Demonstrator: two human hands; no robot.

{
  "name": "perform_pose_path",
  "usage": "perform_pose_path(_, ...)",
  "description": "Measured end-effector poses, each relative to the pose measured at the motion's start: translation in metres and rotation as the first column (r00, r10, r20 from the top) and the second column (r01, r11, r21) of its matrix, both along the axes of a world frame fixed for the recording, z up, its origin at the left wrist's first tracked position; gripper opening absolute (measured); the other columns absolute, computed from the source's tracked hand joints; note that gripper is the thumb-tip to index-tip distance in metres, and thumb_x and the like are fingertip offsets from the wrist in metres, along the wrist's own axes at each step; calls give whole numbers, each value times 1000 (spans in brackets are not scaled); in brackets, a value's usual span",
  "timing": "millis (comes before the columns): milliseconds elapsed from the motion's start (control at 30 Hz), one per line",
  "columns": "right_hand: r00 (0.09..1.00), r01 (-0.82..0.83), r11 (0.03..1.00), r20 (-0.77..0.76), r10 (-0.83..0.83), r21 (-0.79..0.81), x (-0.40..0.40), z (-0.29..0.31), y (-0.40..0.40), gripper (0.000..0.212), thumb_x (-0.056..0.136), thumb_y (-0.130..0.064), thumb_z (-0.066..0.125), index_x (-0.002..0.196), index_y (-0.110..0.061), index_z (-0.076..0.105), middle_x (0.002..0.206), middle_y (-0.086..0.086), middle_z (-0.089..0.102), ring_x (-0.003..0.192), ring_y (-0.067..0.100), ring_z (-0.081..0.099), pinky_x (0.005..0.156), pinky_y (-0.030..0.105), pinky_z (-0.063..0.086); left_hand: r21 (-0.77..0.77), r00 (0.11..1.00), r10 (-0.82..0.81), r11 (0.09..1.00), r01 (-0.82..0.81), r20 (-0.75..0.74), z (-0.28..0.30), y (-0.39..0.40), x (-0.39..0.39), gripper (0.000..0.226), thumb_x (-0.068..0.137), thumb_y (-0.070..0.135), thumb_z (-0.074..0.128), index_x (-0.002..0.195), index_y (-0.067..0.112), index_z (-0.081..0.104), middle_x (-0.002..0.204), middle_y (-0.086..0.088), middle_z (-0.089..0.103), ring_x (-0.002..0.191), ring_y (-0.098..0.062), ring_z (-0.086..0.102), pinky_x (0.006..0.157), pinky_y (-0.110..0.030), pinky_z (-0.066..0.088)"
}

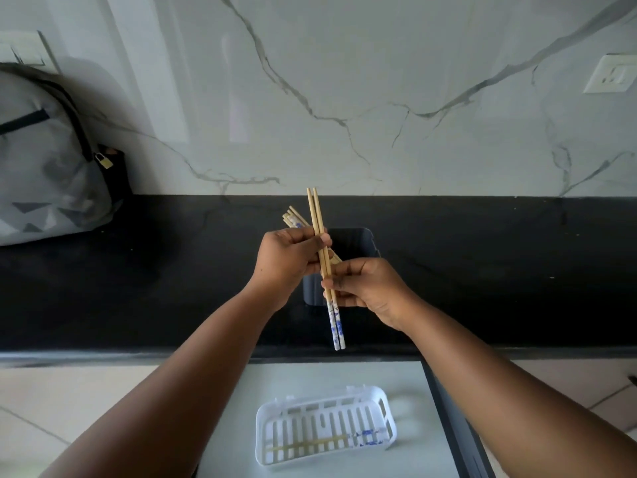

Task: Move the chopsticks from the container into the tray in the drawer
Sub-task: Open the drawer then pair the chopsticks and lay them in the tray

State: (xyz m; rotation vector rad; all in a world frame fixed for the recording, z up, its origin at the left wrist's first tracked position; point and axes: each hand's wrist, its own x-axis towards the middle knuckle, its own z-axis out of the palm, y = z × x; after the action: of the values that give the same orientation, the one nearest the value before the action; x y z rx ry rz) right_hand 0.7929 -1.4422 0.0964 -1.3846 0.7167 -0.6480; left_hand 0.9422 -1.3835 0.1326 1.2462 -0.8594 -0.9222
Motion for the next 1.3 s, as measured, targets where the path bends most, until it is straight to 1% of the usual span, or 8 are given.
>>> perform_pose_path(133, 988, -62, 997, -145, 56, -39, 1, -21, 6, 13, 79, -2, 76, 91, 1, 73, 77, 7, 74, 76, 21, 73, 68, 31, 60, 11, 995, -15, 1000, 16, -96, -36, 21, 1, 8, 88, 10, 68, 92, 5, 73, 86, -16, 76, 81, -28, 74, 67, -30, 60)
perform_pose_path(267, 905, -209, 971, -400, 147, -115, 1, -54, 16, 14, 76, -7, 81, 74, -20, 75, 67, -2, 74, 64, 8, 70, 61, 22, 56, 119, 980, -15, 992, 39, -197, -84, 50, 17, 17, 83, 16, 72, 94, 2, 71, 92, -19, 75, 87, -29, 73, 74, -31, 60)
perform_pose_path(400, 669, -445, 875, -721, 183, -191, -4, -97, 29, 8, 72, -25, 82, 76, -28, 76, 59, -19, 66, 57, -5, 58, 59, 18, 45, 266, 999, -18, 963, 31, -51, -127, 77, 42, 34, 78, 35, 70, 99, 9, 72, 93, -10, 76, 90, -21, 73, 71, -22, 56)
perform_pose_path(500, 500, -586, 797, -838, 218, -143, -9, -131, 42, 10, 77, -28, 74, 86, -28, 76, 69, -18, 65, 64, -1, 56, 54, 20, 39, 368, 980, -70, 930, -4, 189, -157, 92, 53, 15, 88, 29, 67, 91, 17, 74, 85, -1, 77, 81, -15, 72, 65, -17, 51)
perform_pose_path(667, 320, -693, 710, -936, 146, -126, -10, -177, 53, 19, 86, -15, 55, 91, -23, 72, 87, -4, 66, 71, 15, 59, 54, 25, 41, 513, 753, -352, 858, 24, 555, -205, 111, 50, 12, 93, 21, 61, 94, 28, 71, 98, 11, 71, 85, -2, 66, 80, -17, 51)
perform_pose_path(800, 226, -757, 644, -968, 105, -107, -3, -198, 56, 22, 85, -5, 48, 91, -15, 68, 88, 4, 64, 60, 17, 54, 46, 23, 35, 619, 621, -474, 785, -24, 624, -231, 119, 45, 23, 96, 20, 57, 115, 25, 66, 122, 2, 62, 99, -9, 63, 83, -20, 48)
perform_pose_path(1133, 97, -782, 622, -992, 80, -26, 1, -224, 51, 34, 80, 9, 49, 105, -6, 66, 99, 12, 64, 70, 24, 56, 57, 27, 45, 701, 595, -516, 703, -118, 617, -253, 118, 48, 45, 94, 19, 59, 137, 28, 50, 137, -2, 52, 112, -19, 59, 94, -34, 52)
perform_pose_path(1300, 162, -787, 614, -981, 106, -63, -10, -239, 55, 36, 79, 6, 46, 106, -14, 61, 98, 10, 63, 82, 29, 59, 68, 33, 49, 740, 611, -532, 659, -135, 585, -259, 117, 48, 43, 97, 21, 53, 139, 28, 47, 126, -2, 64, 107, -19, 62, 88, -31, 51)
